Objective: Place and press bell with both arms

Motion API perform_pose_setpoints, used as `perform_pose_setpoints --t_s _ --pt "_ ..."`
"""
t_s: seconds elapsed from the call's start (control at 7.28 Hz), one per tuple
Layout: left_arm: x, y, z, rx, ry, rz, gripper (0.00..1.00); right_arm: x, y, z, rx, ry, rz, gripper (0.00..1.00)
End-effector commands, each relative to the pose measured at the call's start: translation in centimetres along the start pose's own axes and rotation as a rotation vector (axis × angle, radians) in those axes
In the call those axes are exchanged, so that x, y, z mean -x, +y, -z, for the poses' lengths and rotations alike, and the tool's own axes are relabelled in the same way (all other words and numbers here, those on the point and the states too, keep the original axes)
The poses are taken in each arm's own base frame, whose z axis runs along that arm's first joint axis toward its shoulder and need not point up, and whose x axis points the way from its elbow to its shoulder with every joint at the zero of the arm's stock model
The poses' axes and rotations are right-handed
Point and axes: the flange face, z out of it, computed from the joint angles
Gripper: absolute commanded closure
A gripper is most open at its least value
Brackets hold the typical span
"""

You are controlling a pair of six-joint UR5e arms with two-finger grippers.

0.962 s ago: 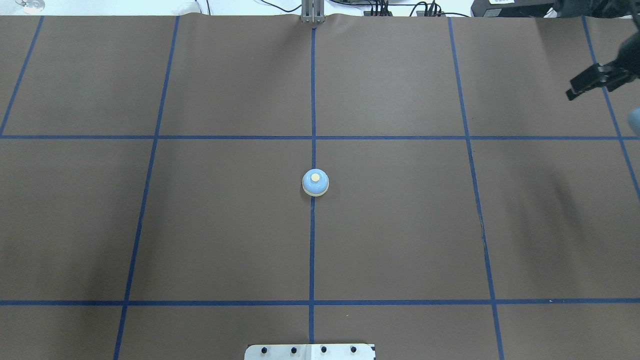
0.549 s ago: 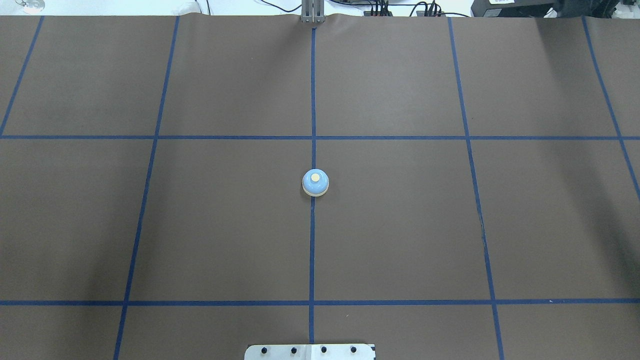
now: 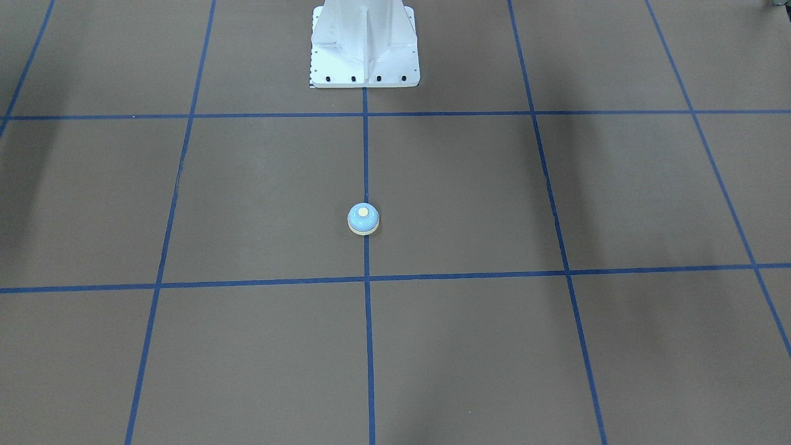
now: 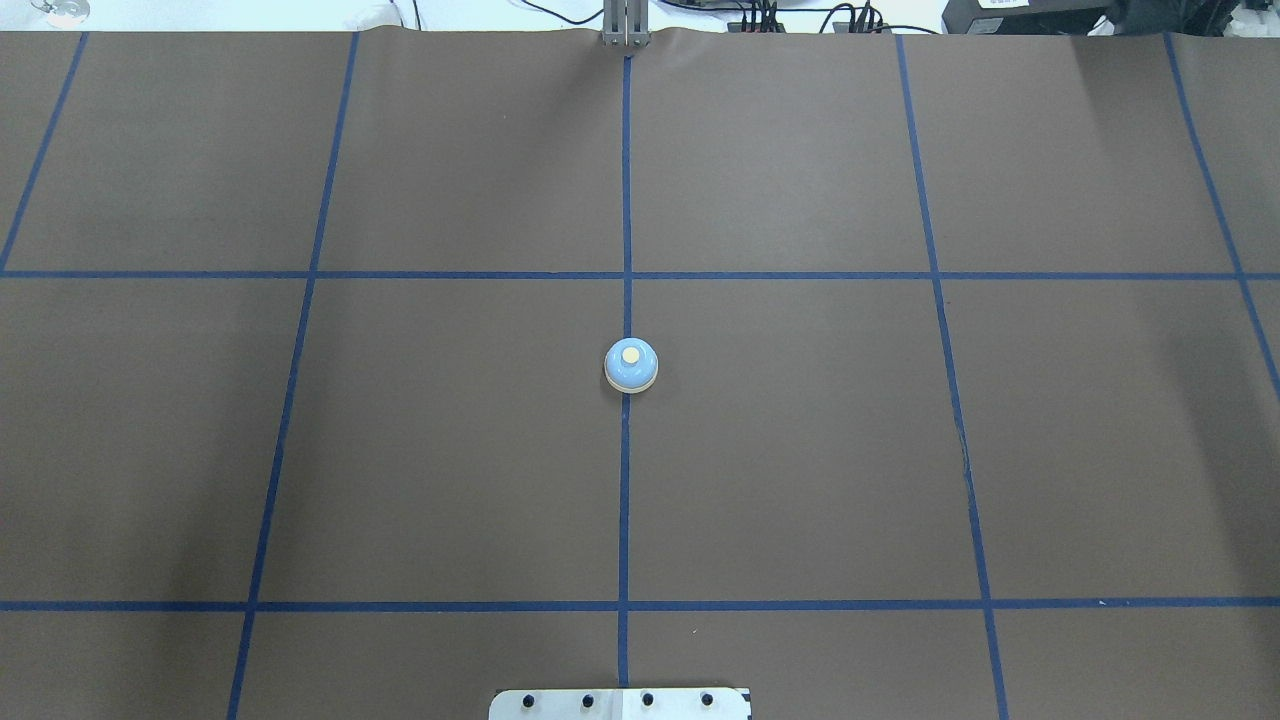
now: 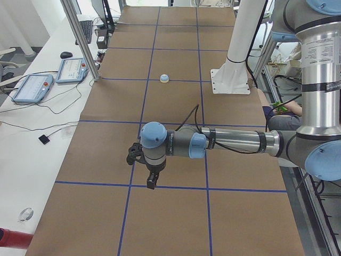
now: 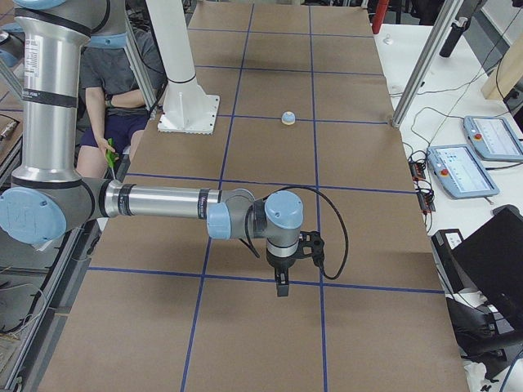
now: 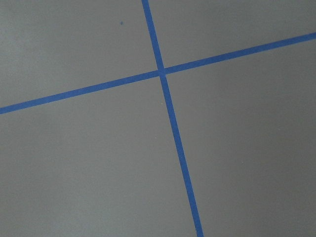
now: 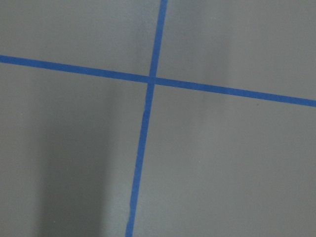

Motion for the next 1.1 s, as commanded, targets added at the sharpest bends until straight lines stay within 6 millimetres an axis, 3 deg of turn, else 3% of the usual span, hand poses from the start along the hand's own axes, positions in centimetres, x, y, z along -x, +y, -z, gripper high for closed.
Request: perform_pose_setpoints --t_s 0.0,0.27,0.96 --pt "0.31 0.53 -0.43 0.009 0.003 0.009 0.0 -0.39 0.26 -0.38 0.009 0.009 -0.011 0.0" --pt "-0.31 -0.25 0.45 -0.012 -0.002 -0.01 0.0 -0.52 0.2 -0.58 0.013 0.008 -0.022 0.0" --pt "-0.2 0.01 0.35 -0.007 -0.006 -0.006 0.0 -0.66 0.47 -0.8 0.018 0.006 -0.027 0.0"
